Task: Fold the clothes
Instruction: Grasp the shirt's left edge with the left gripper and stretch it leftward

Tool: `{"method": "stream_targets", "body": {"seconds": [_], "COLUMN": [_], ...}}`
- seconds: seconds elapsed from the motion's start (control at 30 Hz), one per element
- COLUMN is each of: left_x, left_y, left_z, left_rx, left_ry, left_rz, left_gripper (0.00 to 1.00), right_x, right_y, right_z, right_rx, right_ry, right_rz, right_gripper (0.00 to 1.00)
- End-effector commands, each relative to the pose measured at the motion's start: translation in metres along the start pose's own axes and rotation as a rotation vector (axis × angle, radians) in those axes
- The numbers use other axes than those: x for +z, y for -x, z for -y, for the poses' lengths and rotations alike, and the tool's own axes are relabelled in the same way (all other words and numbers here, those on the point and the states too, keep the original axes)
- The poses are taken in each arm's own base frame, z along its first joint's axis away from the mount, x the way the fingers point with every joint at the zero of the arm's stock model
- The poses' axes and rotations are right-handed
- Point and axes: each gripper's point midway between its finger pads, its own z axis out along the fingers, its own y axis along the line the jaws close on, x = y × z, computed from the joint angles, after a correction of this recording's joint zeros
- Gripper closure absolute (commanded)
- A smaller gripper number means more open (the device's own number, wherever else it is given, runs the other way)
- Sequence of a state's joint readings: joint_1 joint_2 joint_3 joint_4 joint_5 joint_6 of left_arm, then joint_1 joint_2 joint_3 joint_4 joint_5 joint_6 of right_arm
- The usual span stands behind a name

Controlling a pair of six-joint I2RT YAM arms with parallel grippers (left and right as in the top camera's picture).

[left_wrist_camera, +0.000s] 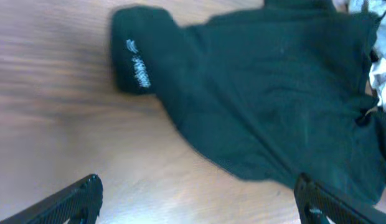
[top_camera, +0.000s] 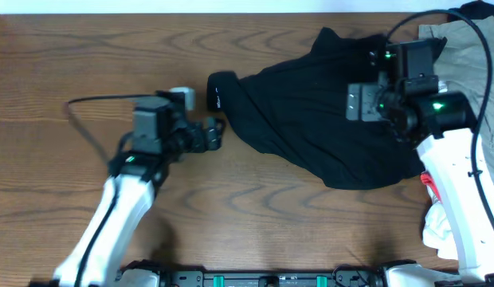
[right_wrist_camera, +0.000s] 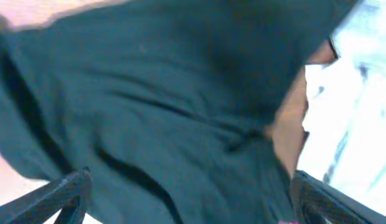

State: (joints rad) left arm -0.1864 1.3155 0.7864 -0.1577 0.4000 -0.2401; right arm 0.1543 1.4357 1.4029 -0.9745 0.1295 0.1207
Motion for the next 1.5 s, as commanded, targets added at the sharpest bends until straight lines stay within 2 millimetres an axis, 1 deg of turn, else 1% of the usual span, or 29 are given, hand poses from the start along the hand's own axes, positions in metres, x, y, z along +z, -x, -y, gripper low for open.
{"method": "stream_targets", "body": {"seconds": [0.0, 0.13, 0.23, 0.33, 0.53, 0.6, 0.67, 0.73, 0.8, 0.83, 0.9, 0.93, 0.97, 1.0, 1.07, 1.17, 1.23, 1.33, 1.4, 1.47], "left_x": [0.032, 0.071, 0.092, 0.108, 0.128, 0.132, 0.136, 0.138, 0.140, 0.140, 0.140, 0.140, 0.140, 0.139, 0.137, 0.126, 0.113, 0.092, 0.076, 0.064], "left_y": [-0.014, -0.033, -0.042, -0.045, -0.047, -0.045, -0.042, -0.040, -0.037, -0.035, -0.030, -0.027, -0.024, -0.022, -0.018, -0.001, 0.018, 0.057, 0.090, 0.120], "left_z": [0.008, 0.004, 0.003, 0.003, 0.000, 0.001, 0.005, 0.009, 0.014, 0.016, 0.019, 0.020, 0.021, 0.021, 0.019, 0.013, 0.003, -0.020, -0.040, -0.054], "left_rx": [-0.063, -0.175, -0.258, -0.279, -0.320, -0.341, -0.325, -0.312, -0.299, -0.293, -0.283, -0.279, -0.276, -0.275, -0.279, -0.288, -0.280, -0.244, -0.200, -0.164], "left_ry": [-0.031, -0.031, -0.053, -0.081, -0.096, -0.107, -0.122, -0.131, -0.147, -0.153, -0.168, -0.175, -0.179, -0.182, -0.180, -0.176, -0.159, -0.092, -0.032, -0.004], "left_rz": [-0.069, -0.124, -0.146, -0.146, -0.125, -0.113, -0.092, -0.077, -0.061, -0.052, -0.031, -0.020, -0.011, -0.004, 0.007, 0.046, 0.083, 0.147, 0.209, 0.261], "left_gripper": [0.02, 0.02, 0.02, 0.02, 0.02, 0.02, 0.02, 0.02, 0.15, 0.23, 0.46, 0.65, 0.89, 0.94, 0.94, 0.94, 0.94, 0.94, 0.94, 0.94], "right_x": [0.002, 0.001, 0.001, 0.000, 0.000, 0.000, 0.000, 0.000, 0.000, 0.000, 0.000, 0.000, 0.000, 0.000, -0.001, -0.001, -0.001, -0.001, -0.001, -0.001], "right_y": [-0.007, -0.009, -0.011, -0.013, -0.015, -0.016, -0.017, -0.017, -0.017, -0.018, -0.019, -0.019, -0.020, -0.020, -0.021, -0.020, -0.021, -0.022, -0.022, -0.022], "right_z": [0.008, 0.011, 0.010, 0.010, 0.010, 0.008, 0.005, 0.005, 0.005, 0.005, 0.005, 0.005, 0.005, 0.005, 0.005, 0.005, 0.005, 0.005, 0.006, 0.005], "right_rx": [0.000, 0.004, 0.003, 0.006, 0.011, 0.011, 0.011, 0.012, 0.011, 0.011, 0.010, 0.010, 0.010, 0.010, 0.009, 0.010, 0.010, 0.009, 0.009, 0.009], "right_ry": [-0.016, -0.020, -0.016, -0.014, -0.013, -0.003, 0.011, 0.012, 0.012, 0.012, 0.011, 0.011, 0.011, 0.011, 0.010, 0.011, 0.011, 0.010, 0.010, 0.010], "right_rz": [-0.031, -0.040, -0.046, -0.055, -0.061, -0.067, -0.070, -0.070, -0.071, -0.073, -0.077, -0.079, -0.081, -0.082, -0.084, -0.083, -0.084, -0.088, -0.090, -0.091], "right_gripper": [0.01, 0.01, 0.01, 0.01, 0.01, 0.01, 0.01, 0.05, 0.08, 0.10, 0.14, 0.16, 0.18, 0.20, 0.24, 0.24, 0.24, 0.23, 0.23, 0.22]}}
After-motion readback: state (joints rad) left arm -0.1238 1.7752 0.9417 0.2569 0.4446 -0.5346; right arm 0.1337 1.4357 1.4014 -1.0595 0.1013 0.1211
